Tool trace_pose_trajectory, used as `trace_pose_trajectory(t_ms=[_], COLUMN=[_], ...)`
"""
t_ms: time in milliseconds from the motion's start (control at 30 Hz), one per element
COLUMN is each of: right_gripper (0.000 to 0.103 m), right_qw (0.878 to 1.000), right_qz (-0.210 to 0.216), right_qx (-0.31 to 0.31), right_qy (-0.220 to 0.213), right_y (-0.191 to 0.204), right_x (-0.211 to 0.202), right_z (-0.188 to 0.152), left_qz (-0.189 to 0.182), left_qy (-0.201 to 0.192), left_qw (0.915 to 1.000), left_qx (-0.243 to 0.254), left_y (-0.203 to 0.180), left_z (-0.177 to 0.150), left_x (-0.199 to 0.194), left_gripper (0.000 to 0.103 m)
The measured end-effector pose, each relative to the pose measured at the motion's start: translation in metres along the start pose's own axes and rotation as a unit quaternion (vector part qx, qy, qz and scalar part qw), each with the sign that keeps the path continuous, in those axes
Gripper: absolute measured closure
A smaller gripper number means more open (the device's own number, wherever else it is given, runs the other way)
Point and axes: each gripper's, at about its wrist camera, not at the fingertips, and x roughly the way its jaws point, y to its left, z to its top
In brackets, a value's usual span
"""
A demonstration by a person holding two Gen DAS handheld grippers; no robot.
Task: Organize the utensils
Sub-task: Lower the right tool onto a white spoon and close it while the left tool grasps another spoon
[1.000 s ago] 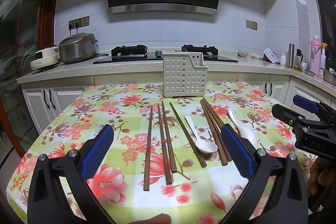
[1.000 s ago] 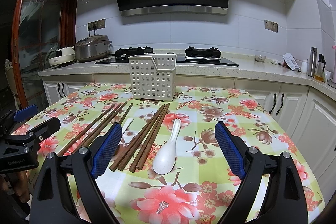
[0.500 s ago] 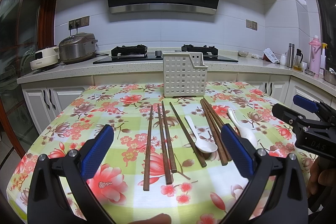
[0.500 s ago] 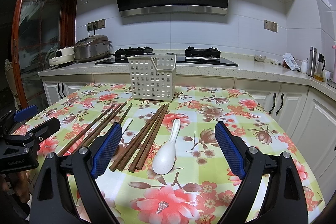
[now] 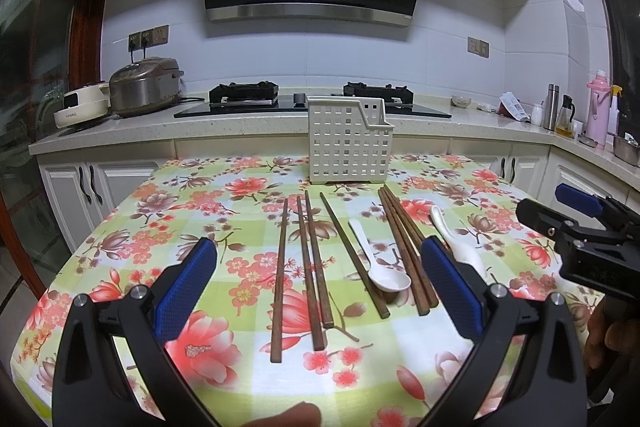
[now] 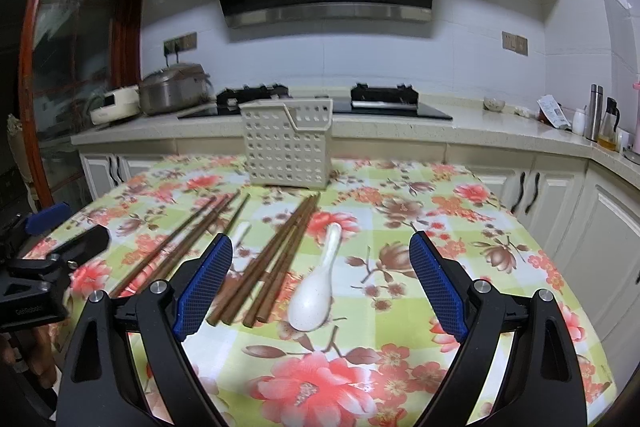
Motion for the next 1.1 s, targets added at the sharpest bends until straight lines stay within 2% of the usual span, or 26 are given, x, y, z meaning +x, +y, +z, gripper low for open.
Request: trace_pose_trajectory(t_ms=[100, 167, 300, 367, 400, 467, 667, 767, 833, 900, 1000, 1100], right_gripper=[0.019, 0.019, 0.019, 0.019, 0.019, 0.019, 0.019, 0.025, 0.028, 0.031, 0.036, 0.043], right_qw=[0.999, 0.998, 0.993, 0.989, 0.987, 0.984, 0.975, 0.971, 0.969, 0.967, 0.964, 0.963], right_qz=[-0.006, -0.006, -0.019, -0.018, -0.016, -0.011, -0.019, -0.023, -0.026, -0.026, -0.028, -0.029], right_qx=[0.017, 0.025, 0.019, 0.021, 0.023, 0.025, 0.02, 0.015, 0.012, 0.009, 0.006, 0.005], right_qy=[0.039, 0.065, 0.114, 0.143, 0.156, 0.178, 0.22, 0.239, 0.246, 0.254, 0.263, 0.269], right_y=[-0.01, -0.016, -0.021, -0.023, -0.024, -0.026, -0.022, -0.02, -0.02, -0.019, -0.017, -0.017], right_x=[0.015, 0.027, 0.057, 0.075, 0.083, 0.099, 0.142, 0.161, 0.17, 0.179, 0.19, 0.198], right_z=[0.003, 0.003, 0.004, 0.005, 0.005, 0.006, 0.014, 0.018, 0.02, 0.021, 0.021, 0.02], left_qz=[-0.016, -0.014, -0.027, -0.047, -0.054, -0.074, -0.102, -0.111, -0.116, -0.12, -0.127, -0.129], left_qy=[0.025, 0.041, 0.07, 0.087, 0.093, 0.119, 0.171, 0.201, 0.216, 0.227, 0.244, 0.252], left_qw=[0.9995, 0.999, 0.9971, 0.9951, 0.9942, 0.9902, 0.98, 0.9733, 0.9692, 0.9663, 0.961, 0.9587], left_qx=[-0.009, -0.013, -0.009, -0.006, -0.004, -0.001, -0.001, -0.012, -0.019, -0.022, -0.026, -0.029], left_y=[0.005, 0.007, 0.007, 0.003, 0.002, -0.004, -0.016, -0.017, -0.016, -0.017, -0.019, -0.02], left_z=[0.007, 0.012, 0.02, 0.024, 0.025, 0.028, 0.03, 0.031, 0.032, 0.032, 0.032, 0.033], left_x=[0.006, 0.013, 0.029, 0.041, 0.046, 0.063, 0.11, 0.133, 0.147, 0.156, 0.174, 0.185], left_gripper=[0.004, 0.004, 0.004, 0.006, 0.008, 0.022, 0.038, 0.047, 0.048, 0.053, 0.065, 0.067])
